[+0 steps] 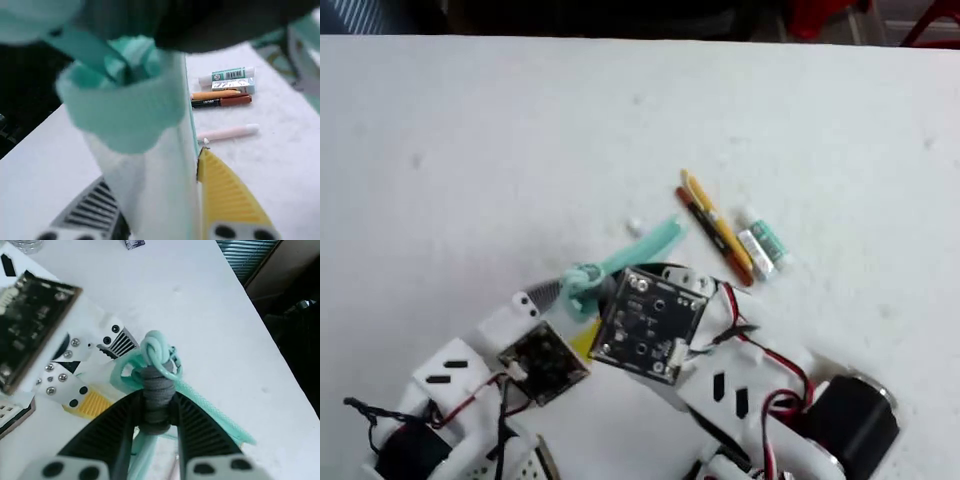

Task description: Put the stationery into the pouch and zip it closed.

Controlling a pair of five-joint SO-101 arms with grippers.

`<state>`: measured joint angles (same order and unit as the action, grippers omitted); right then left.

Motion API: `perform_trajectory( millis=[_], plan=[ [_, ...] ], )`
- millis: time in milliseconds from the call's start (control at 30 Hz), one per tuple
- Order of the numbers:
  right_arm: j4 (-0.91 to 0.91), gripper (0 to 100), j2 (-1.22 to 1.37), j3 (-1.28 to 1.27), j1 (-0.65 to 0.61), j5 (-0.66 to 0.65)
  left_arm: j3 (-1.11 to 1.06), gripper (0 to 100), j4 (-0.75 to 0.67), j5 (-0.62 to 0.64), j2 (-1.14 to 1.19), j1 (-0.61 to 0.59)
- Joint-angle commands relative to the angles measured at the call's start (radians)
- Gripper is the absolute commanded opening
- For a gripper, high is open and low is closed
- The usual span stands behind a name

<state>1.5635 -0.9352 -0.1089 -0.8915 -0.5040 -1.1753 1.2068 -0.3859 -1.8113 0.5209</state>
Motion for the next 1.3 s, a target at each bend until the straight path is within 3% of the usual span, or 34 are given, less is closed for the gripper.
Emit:
perform_trajectory(
  millis=[0, 133, 367, 600, 933, 1067, 1167, 1267],
  plan=[
    [-0.093, 1.6, 0.036, 0.02, 0.053, 0.015, 0.071, 19, -0.061, 0.092, -0.01, -0.019],
    [-0.18, 1.6, 0.097, 0.018, 0.148, 0.017, -0.014, 13, -0.276, 0.226, -0.01, -0.111],
    [-0.323, 1.6, 0.202, 0.021, 0.159, 0.017, -0.272, 11, -0.73, 0.382, -0.005, -0.219],
    [-0.386, 1.6, 0.262, 0.02, 0.156, 0.017, -0.345, 12, -0.819, 0.377, -0.004, -0.228],
    [-0.321, 1.7, 0.259, -0.012, 0.159, 0.017, -0.476, 14, -0.798, 0.27, -0.005, -0.234],
    [-0.308, 1.7, 0.225, -0.041, 0.156, 0.04, -0.308, 23, -0.488, 0.278, -0.008, -0.234],
    [-0.306, 1.7, 0.188, -0.049, 0.154, 0.072, -0.123, 25, -0.236, 0.356, -0.01, -0.229],
    [-0.302, 1.7, 0.166, -0.051, 0.154, 0.078, 0.011, 25, -0.1, 0.362, -0.01, -0.226]
  ],
)
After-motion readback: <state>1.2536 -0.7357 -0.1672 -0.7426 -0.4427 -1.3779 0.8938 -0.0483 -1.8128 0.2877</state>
